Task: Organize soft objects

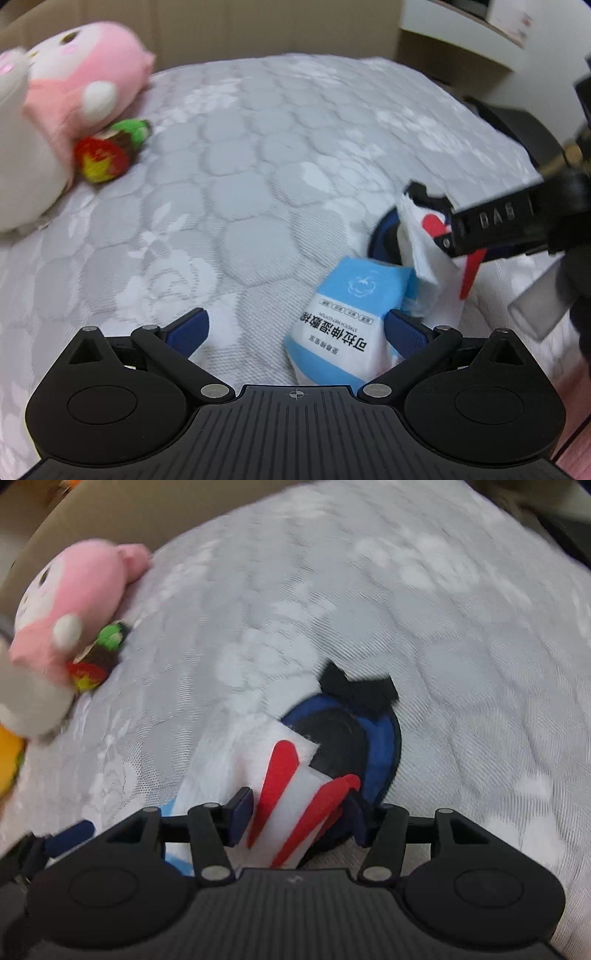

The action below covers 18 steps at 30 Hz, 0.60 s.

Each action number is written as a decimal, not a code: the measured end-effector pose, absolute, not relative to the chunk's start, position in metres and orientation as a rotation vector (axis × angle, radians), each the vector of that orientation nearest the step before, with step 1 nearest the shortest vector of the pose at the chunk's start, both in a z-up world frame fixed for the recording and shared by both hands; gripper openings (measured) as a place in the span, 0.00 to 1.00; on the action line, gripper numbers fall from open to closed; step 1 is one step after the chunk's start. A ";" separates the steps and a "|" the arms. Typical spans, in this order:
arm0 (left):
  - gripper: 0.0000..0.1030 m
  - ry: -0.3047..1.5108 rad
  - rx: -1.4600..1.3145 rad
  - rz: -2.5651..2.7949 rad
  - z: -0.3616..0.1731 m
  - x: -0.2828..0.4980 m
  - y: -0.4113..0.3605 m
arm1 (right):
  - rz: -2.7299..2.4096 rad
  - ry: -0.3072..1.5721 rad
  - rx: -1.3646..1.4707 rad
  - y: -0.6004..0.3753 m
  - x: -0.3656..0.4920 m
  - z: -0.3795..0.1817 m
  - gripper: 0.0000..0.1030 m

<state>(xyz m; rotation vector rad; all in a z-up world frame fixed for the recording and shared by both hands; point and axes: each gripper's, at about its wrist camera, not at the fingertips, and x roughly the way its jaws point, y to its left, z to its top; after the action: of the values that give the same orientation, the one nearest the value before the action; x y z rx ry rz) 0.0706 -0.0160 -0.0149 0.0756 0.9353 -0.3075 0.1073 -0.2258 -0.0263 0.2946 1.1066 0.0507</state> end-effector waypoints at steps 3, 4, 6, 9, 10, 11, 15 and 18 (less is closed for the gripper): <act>1.00 0.952 -0.045 -0.251 -0.011 0.076 0.006 | 0.046 1.030 0.182 -0.227 0.109 -0.006 0.58; 1.00 0.962 -0.085 -0.236 -0.010 0.079 0.013 | 0.042 1.005 0.165 -0.230 0.107 0.002 0.61; 1.00 0.986 -0.169 -0.207 -0.010 0.084 0.026 | 0.044 0.963 0.166 -0.237 0.103 0.016 0.63; 1.00 1.007 -0.234 -0.193 -0.012 0.091 0.034 | 0.059 0.911 0.173 -0.245 0.097 0.035 0.67; 1.00 1.009 -0.236 -0.192 -0.012 0.093 0.034 | 0.085 0.916 0.182 -0.240 0.097 0.034 0.67; 1.00 1.010 -0.234 -0.192 -0.013 0.095 0.033 | 0.112 0.923 0.185 -0.232 0.097 0.032 0.67; 1.00 0.986 -0.168 -0.187 -0.010 0.092 0.028 | 0.195 1.000 0.043 -0.182 0.108 0.003 0.67; 1.00 0.962 -0.090 -0.210 -0.007 0.081 0.021 | 0.161 1.084 -0.110 -0.158 0.121 -0.027 0.67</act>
<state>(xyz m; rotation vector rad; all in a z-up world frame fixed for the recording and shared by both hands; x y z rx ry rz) 0.0808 0.0207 -0.0068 -0.0902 0.9615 -0.2099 0.1209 -0.1577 -0.0267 -0.1097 1.0839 0.1615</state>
